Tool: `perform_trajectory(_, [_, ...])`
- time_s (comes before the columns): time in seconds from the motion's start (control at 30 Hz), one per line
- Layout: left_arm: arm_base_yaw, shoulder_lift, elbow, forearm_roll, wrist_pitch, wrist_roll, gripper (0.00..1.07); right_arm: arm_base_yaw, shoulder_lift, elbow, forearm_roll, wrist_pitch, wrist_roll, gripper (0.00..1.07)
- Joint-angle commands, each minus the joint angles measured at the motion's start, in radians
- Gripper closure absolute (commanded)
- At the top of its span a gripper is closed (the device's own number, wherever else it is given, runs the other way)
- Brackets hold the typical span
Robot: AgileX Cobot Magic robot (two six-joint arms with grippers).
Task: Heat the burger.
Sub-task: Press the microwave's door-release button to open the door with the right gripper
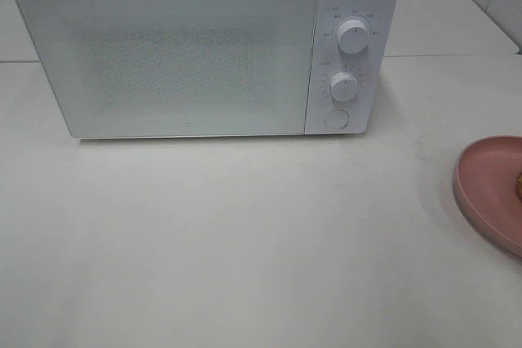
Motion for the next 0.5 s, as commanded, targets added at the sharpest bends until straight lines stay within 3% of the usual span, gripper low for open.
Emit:
perform_trajectory(0.03, [0.002,-0.021,0.003,-0.004,-0.012,-0.001,0.18,-0.001,0.031,-0.005,0.000,-0.048,-0.011,0.32])
perform_trajectory(0.5, [0.002,-0.021,0.003,-0.004,-0.012,-0.001,0.18,-0.001,0.241,-0.005,0.006,-0.230,-0.010,0.32])
